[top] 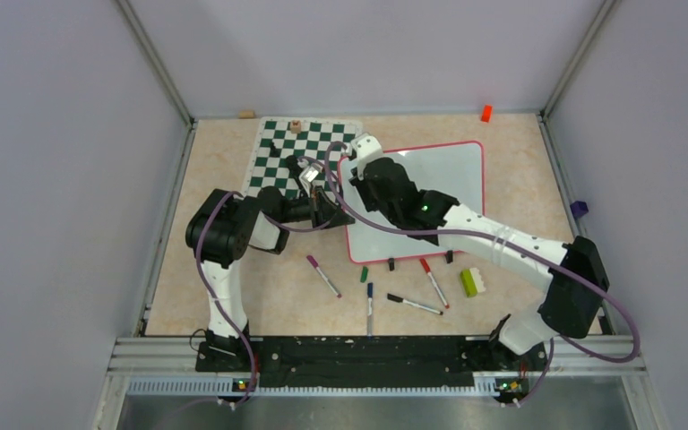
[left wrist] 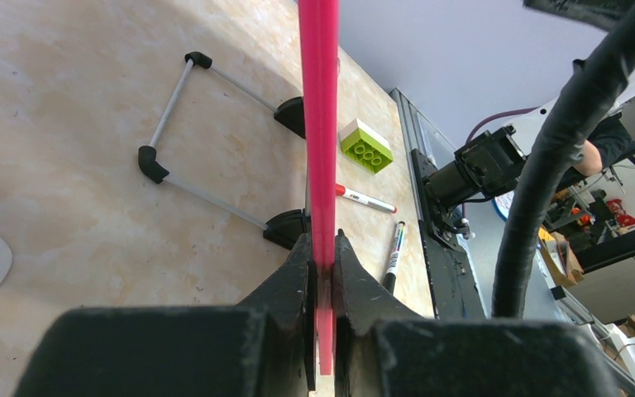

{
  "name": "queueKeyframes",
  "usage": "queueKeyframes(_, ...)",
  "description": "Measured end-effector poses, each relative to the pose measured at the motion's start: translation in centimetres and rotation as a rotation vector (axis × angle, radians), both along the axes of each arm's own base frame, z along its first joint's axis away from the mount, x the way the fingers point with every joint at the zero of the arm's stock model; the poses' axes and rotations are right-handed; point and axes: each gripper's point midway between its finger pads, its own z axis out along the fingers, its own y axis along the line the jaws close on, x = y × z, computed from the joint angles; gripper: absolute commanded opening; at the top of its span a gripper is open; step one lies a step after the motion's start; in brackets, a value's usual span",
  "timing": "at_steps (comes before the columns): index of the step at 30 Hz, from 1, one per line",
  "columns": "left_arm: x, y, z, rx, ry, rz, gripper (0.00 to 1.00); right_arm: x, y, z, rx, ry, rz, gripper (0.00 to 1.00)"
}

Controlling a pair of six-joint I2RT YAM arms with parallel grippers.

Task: Write a sentence on the whiteboard

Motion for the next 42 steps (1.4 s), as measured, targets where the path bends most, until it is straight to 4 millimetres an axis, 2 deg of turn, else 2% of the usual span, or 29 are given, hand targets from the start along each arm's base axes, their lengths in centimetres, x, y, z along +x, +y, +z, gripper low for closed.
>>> queueKeyframes(9,0.0,0.0,0.0,0.000,-0.001,-0.001,0.00,-1.0,-0.3,-1.1,0.003,0.048,0.008,0.00)
queueKeyframes(17,0.0,0.0,0.0,0.000,-0.001,-0.001,0.00,-1.1,-0.4,-1.2,0.006,0.058,0.011,0.00)
queueKeyframes(20,0.0,0.0,0.0,0.000,-0.002,-0.001,0.00,-1.2,-0.3,-0.9,0.009,0.059,0.015,0.00)
queueKeyframes(29,0.0,0.0,0.0,0.000,-0.002,-0.001,0.00,0.0,-0.3,1.8,0.053,0.019,0.001,0.00)
queueKeyframes(42,-0.1,-0.1,0.0,-0.001,-0.003,-0.002,0.00,0.6,-0.4,1.6,0.029,0.001,-0.005,0.00)
